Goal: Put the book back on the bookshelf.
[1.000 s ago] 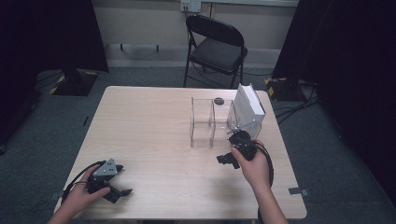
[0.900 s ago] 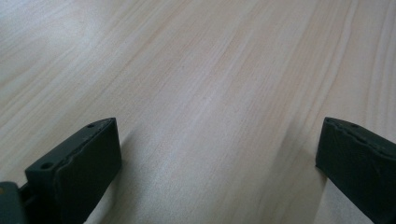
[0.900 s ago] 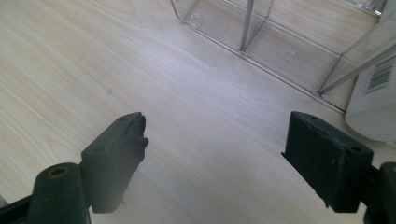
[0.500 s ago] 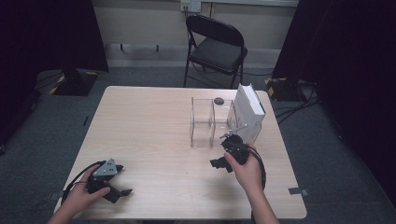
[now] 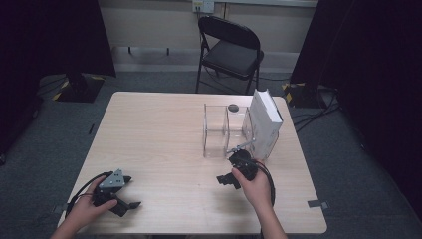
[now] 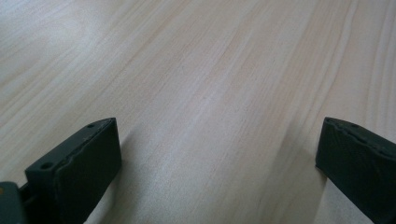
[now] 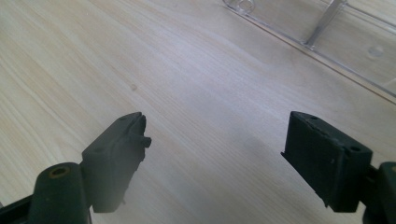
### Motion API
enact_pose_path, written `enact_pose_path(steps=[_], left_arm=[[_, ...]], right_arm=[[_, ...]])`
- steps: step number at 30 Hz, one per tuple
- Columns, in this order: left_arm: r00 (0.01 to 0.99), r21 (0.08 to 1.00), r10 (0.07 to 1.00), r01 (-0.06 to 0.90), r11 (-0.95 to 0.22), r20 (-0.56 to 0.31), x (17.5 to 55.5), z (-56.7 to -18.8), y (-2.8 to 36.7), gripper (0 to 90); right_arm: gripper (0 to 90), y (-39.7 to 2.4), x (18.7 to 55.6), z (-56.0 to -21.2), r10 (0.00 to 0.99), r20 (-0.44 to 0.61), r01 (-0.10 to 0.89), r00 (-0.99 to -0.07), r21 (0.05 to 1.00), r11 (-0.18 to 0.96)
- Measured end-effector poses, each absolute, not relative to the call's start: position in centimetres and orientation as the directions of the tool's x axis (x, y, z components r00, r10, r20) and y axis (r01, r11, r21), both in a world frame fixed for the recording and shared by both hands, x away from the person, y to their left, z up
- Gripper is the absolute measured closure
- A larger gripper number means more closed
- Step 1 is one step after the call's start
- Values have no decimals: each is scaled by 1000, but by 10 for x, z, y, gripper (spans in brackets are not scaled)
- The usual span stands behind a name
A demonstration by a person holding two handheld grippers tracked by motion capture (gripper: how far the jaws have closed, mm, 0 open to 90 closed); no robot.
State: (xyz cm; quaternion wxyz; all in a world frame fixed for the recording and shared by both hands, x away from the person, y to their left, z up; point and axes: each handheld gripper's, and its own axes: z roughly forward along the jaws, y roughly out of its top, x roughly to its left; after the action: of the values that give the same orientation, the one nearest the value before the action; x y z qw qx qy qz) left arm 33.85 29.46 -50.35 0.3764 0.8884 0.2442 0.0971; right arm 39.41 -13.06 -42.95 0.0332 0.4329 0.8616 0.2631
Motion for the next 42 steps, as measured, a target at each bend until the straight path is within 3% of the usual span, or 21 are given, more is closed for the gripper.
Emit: enact_pose_path(steps=[32,42], left_arm=[[861,719,508,360,-595,-11,338,-504,294,0],[862,716,507,361,-597,-11,338,-503,295,0]], right_arm=[[196,-97,383,-468,715,213,709,-666,479,517],[187,-89,381,-475,696,185,672,-693,516,532]])
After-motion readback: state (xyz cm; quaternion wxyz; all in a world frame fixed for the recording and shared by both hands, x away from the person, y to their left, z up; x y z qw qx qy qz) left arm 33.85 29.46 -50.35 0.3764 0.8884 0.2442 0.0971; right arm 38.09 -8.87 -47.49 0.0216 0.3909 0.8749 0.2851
